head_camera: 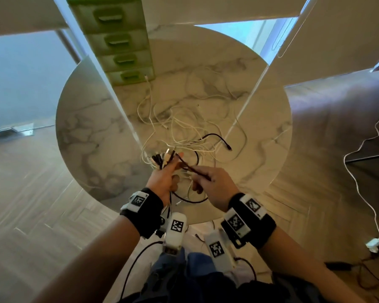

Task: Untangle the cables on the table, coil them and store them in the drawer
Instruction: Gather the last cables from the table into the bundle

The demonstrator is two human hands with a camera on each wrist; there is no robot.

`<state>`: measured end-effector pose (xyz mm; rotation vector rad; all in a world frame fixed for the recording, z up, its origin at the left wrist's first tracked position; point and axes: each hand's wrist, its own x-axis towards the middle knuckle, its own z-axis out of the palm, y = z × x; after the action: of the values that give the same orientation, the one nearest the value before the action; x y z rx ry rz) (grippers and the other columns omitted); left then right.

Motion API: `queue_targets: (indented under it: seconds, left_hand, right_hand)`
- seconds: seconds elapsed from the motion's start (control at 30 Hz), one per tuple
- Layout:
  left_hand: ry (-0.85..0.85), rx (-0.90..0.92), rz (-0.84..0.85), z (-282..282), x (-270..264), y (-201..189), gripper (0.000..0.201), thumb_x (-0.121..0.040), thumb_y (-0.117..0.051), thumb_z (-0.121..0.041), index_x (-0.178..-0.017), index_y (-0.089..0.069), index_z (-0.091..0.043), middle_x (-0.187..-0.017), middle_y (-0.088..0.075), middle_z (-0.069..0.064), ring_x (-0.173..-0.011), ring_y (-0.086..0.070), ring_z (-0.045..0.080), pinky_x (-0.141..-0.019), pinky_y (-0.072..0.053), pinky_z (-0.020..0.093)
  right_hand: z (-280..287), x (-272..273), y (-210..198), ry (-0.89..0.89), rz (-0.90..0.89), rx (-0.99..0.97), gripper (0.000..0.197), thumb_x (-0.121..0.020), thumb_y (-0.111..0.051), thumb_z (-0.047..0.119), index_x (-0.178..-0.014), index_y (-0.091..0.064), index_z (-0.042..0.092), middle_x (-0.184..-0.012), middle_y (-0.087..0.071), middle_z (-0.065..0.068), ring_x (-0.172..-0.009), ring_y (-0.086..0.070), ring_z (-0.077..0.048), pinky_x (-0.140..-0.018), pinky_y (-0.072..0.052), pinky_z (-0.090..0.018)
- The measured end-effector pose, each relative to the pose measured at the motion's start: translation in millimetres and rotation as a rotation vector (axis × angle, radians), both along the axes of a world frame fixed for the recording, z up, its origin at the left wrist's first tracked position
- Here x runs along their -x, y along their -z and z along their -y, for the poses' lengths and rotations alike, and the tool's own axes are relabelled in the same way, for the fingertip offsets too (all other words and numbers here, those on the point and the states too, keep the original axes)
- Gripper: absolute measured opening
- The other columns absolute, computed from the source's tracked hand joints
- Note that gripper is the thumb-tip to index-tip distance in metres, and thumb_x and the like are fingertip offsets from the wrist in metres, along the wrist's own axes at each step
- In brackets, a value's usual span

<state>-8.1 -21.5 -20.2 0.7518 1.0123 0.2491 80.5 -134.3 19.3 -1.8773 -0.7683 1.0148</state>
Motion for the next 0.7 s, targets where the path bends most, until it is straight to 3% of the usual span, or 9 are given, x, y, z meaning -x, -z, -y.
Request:
queue_targets:
  seconds: [0.07, 0.13, 0.23, 0.3, 0.37, 0.47, 0.57, 0.63, 0.7]
  left_hand:
    - [-0.007, 0.057, 0.047, -7.1, -1.0, 0.8, 0.02, -0.098, -0.047, -0.03, -0.107, -0.06, -0.019, -0.094, -0.07, -0.003, -0.035, -0.02, 0.002, -0.031, -0.018, 0.015]
    - [-0.01, 0.122, 0.091, -11.6, -2.9, 2.7, 0.022, -0.1, -0.041, -0.03, -0.106, -0.058, -0.016, -0.097, -0.073, -0.004, -0.034, -0.019, 0.002, -0.031, -0.018, 0.014]
    - [-0.086, 0.275, 0.183, -15.5, -4.3, 7.1, 0.029, -0.101, -0.035, -0.032, -0.094, -0.056, -0.013, -0.081, -0.073, -0.008, -0.029, -0.022, 0.002, -0.027, -0.018, 0.013]
    - [-0.076, 0.269, 0.177, -14.0, -2.2, 6.4, 0.025, -0.101, -0.036, -0.027, -0.096, -0.055, -0.012, -0.062, -0.062, -0.01, -0.027, -0.022, 0.003, -0.027, -0.017, 0.013]
    - [0.021, 0.198, 0.147, -5.8, 1.3, 2.0, 0.022, -0.1, -0.039, -0.022, -0.103, -0.058, -0.013, -0.054, -0.051, -0.008, -0.028, -0.023, 0.002, -0.029, -0.017, 0.013]
    - [0.217, 0.127, 0.161, 9.7, 9.3, -6.0, 0.022, -0.1, -0.038, -0.021, -0.099, -0.058, -0.014, -0.054, -0.052, -0.003, -0.029, -0.025, 0.001, -0.03, -0.018, 0.012]
    - [0.383, 0.059, 0.133, 19.8, 14.6, -10.2, 0.021, -0.1, -0.038, -0.021, -0.095, -0.058, -0.014, -0.059, -0.06, 0.001, -0.03, -0.025, 0.002, -0.033, -0.016, 0.013]
    - [0.466, 0.009, 0.117, 26.1, 15.6, -13.5, 0.02, -0.099, -0.04, -0.021, -0.094, -0.058, -0.014, -0.064, -0.064, 0.001, -0.033, -0.025, 0.002, -0.036, -0.014, 0.015]
    - [0.436, -0.009, 0.094, 29.8, 13.3, -14.9, 0.02, -0.1, -0.04, -0.018, -0.087, -0.056, -0.014, -0.059, -0.064, -0.002, -0.035, -0.024, 0.002, -0.038, -0.013, 0.017]
  right_hand:
    - [21.6, 6.5, 0.2, 0.012, -0.045, -0.056, 0.028, -0.093, -0.05, 0.007, -0.102, -0.066, 0.028, -0.064, -0.061, 0.006, -0.06, -0.054, -0.004, -0.068, -0.046, -0.015]
    - [45.8, 10.4, 3.5, -0.066, 0.0, -0.034, 0.027, -0.091, -0.053, 0.007, -0.103, -0.069, 0.025, -0.071, -0.064, 0.01, -0.07, -0.057, 0.001, -0.076, -0.043, -0.01]
    - [78.9, 2.3, 21.2, -0.151, 0.106, 0.036, 0.024, -0.088, -0.058, 0.005, -0.104, -0.071, 0.019, -0.087, -0.068, 0.011, -0.089, -0.059, -0.002, -0.086, -0.042, -0.014]
    - [90.3, -4.7, 28.7, -0.151, 0.151, 0.062, 0.023, -0.086, -0.06, 0.005, -0.1, -0.072, 0.018, -0.096, -0.068, 0.006, -0.093, -0.059, -0.003, -0.088, -0.045, -0.022]
    - [84.4, -8.9, 24.7, -0.13, 0.151, 0.052, 0.026, -0.083, -0.057, 0.009, -0.103, -0.07, 0.018, -0.102, -0.066, 0.008, -0.096, -0.058, 0.0, -0.088, -0.042, -0.019]
    - [46.5, -14.0, 7.3, 0.092, -0.22, -0.025, 0.031, -0.085, -0.051, 0.025, -0.109, -0.063, 0.01, -0.099, -0.068, -0.002, -0.091, -0.062, -0.005, -0.08, -0.045, -0.009]
    - [7.1, -17.0, 2.1, 0.085, -0.228, 0.057, 0.039, -0.095, -0.042, 0.04, -0.085, -0.066, 0.011, -0.08, -0.068, 0.0, -0.078, -0.063, -0.015, -0.076, -0.046, -0.017]
    - [-6.6, -12.9, -4.0, 0.04, -0.194, 0.032, 0.039, -0.095, -0.046, 0.034, -0.072, -0.06, 0.006, -0.053, -0.057, 0.006, -0.052, -0.052, -0.016, -0.053, -0.044, -0.019]
    - [-11.7, -14.2, -4.9, 0.092, -0.289, 0.004, 0.032, -0.095, -0.048, 0.021, -0.079, -0.061, -0.003, -0.043, -0.051, 0.005, -0.041, -0.047, -0.014, -0.038, -0.037, -0.018]
